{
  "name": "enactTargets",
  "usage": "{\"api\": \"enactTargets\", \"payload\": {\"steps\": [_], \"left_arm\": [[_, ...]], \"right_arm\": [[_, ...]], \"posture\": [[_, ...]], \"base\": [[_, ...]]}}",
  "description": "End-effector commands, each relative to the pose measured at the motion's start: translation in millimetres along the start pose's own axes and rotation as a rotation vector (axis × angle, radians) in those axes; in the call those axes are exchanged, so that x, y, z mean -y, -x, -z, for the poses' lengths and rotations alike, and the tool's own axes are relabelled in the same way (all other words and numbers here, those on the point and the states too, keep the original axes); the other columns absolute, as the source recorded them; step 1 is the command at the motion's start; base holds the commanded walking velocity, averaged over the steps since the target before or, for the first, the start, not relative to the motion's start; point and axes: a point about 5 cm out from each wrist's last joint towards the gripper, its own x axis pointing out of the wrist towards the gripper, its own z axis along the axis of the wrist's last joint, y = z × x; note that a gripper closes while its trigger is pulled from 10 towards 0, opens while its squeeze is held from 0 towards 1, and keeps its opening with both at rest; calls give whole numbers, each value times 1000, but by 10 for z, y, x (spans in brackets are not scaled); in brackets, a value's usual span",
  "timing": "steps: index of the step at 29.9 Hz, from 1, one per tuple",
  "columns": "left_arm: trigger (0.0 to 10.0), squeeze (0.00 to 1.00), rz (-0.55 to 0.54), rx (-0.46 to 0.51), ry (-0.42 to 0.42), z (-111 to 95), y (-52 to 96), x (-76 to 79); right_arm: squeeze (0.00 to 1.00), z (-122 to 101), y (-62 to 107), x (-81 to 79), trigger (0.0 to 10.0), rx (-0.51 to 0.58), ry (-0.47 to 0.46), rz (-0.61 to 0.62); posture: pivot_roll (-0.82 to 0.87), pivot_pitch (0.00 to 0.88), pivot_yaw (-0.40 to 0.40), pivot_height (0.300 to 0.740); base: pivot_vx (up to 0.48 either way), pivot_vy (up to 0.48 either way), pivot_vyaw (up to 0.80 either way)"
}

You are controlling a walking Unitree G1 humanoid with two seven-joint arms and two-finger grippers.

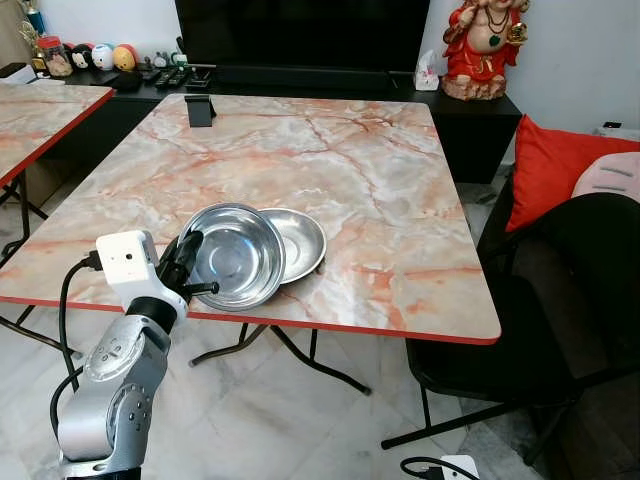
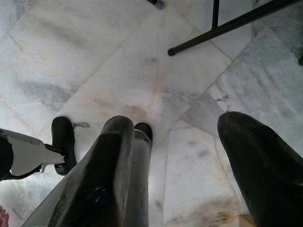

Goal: Setting the table

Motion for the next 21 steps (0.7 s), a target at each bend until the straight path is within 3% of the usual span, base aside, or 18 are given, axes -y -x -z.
{"api": "enactTargets", "payload": {"steps": [1,21], "left_arm": [[10000,0,15,22,-7,-72,-33,13],[10000,0,27,25,-5,-82,-49,31]], "right_arm": [[0,0,-1,-9,10000,0,-2,1],[0,0,-2,-7,10000,-4,0,7]], "posture": [[2,0,1,740],[0,0,1,740]], "base": [[277,0,0],[297,0,0]]}}
